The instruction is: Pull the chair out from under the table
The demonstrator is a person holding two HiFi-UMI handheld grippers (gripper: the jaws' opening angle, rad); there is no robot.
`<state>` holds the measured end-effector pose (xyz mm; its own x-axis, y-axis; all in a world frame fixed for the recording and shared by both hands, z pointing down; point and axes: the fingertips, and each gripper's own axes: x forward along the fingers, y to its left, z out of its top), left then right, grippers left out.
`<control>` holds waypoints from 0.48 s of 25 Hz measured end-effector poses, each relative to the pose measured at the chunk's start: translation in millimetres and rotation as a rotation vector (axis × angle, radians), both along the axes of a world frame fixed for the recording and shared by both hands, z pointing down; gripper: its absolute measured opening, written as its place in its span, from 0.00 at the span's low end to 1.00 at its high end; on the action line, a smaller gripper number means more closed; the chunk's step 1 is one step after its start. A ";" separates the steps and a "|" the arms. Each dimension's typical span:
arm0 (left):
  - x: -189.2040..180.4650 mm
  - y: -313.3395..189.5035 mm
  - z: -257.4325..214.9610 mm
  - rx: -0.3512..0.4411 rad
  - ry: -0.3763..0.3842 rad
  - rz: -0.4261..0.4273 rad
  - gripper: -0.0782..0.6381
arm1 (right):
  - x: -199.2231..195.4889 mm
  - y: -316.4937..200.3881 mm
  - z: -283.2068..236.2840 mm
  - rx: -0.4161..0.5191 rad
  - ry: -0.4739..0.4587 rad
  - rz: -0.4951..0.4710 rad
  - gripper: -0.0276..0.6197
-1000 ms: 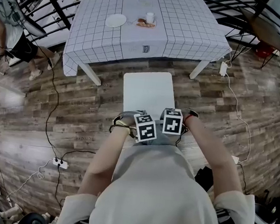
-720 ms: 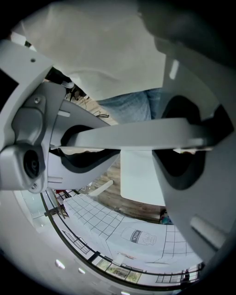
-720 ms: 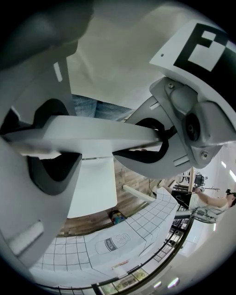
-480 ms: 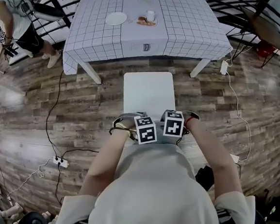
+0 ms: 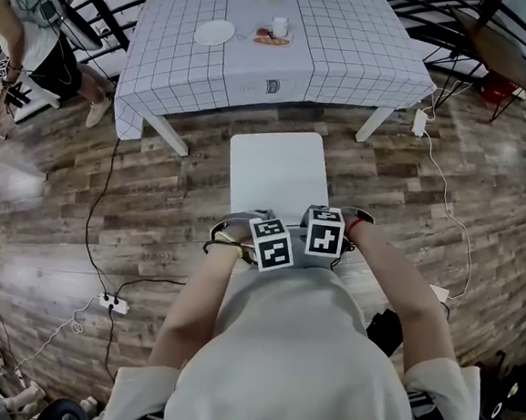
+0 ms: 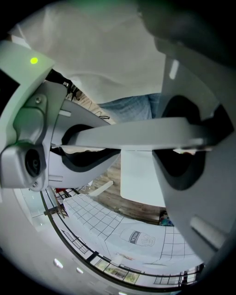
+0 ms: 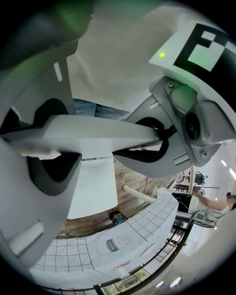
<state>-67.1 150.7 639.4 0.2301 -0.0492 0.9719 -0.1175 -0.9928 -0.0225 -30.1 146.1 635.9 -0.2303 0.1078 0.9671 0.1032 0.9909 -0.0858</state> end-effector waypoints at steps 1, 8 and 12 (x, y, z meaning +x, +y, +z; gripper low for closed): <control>0.2 -0.2 0.0 -0.002 0.000 -0.002 0.22 | 0.4 -0.4 0.0 -0.001 0.001 0.001 0.17; 1.0 0.1 -0.6 -0.010 0.006 -0.008 0.23 | -0.1 -0.7 -0.5 -0.004 -0.003 0.012 0.18; 0.5 -0.7 -3.6 -0.011 0.017 -0.011 0.23 | 0.2 -1.5 -1.2 -0.004 -0.004 0.015 0.18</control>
<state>-66.6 150.0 635.9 0.2461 -0.0413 0.9684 -0.1289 -0.9916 -0.0095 -29.9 144.6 634.7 -0.2357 0.1077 0.9658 0.0886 0.9921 -0.0890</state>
